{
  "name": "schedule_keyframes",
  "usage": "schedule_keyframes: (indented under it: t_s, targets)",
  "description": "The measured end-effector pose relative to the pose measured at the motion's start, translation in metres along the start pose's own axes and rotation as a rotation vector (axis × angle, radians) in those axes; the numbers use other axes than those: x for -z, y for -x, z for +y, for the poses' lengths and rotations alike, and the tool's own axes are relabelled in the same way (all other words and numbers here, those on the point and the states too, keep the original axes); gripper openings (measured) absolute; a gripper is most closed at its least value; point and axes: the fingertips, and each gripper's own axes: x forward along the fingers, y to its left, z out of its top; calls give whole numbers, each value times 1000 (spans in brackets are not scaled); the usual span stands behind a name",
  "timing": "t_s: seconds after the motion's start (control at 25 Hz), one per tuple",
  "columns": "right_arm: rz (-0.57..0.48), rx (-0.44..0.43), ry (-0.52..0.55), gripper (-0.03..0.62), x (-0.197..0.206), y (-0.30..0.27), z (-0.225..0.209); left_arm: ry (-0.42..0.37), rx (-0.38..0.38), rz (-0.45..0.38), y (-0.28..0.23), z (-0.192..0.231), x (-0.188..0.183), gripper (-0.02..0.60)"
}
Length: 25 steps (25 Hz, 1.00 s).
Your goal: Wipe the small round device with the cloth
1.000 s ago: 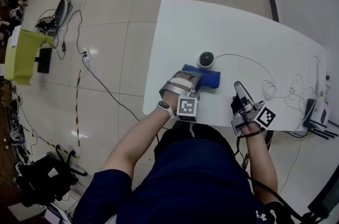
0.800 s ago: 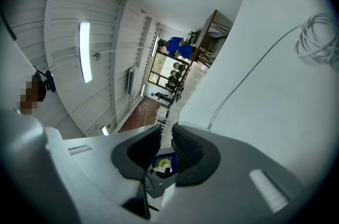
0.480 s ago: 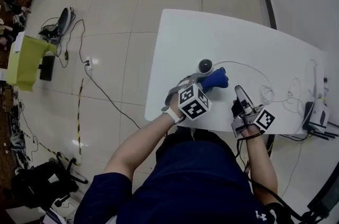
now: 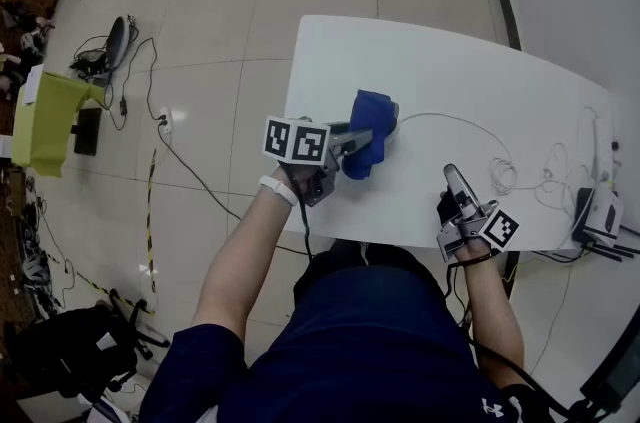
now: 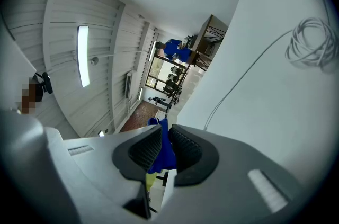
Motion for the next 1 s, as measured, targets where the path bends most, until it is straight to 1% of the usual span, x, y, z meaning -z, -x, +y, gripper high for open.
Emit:
schedule_keyframes:
  t_s: [0.04, 0.08, 0.24, 0.32, 0.4, 0.52, 0.68, 0.76, 0.84, 0.92, 1.0]
  targets:
    - [4, -1, -1, 61, 2, -2, 0, 54, 50, 5, 1, 7, -1, 147]
    - [8, 0, -4, 57, 4, -4, 0, 89, 82, 10, 2, 14, -2, 147]
    - [22, 9, -13, 55, 8, -10, -2, 189, 165, 27, 1, 40, -4, 147]
    - [23, 11, -6, 55, 5, -13, -2, 228, 188, 54, -4, 50, 0, 147]
    - [17, 14, -5, 54, 1, -16, -3, 245, 183, 94, -10, 63, 5, 147]
    - [14, 21, -9, 52, -2, -19, -6, 263, 155, 140, -20, 80, 9, 147]
    - [21, 26, -16, 51, 1, -20, -9, 269, 77, 202, -30, 101, 19, 147]
    - [24, 27, -19, 49, 3, -22, -10, 253, 32, 223, -33, 107, 22, 147]
    - [28, 27, -19, 49, 3, -22, -9, 204, -36, 227, -33, 111, 21, 147]
    - [28, 25, -18, 49, 3, -20, -7, 102, -133, 195, -29, 108, 11, 147]
    - [25, 20, -16, 49, 3, -18, -5, -38, -222, 130, -20, 90, -8, 147]
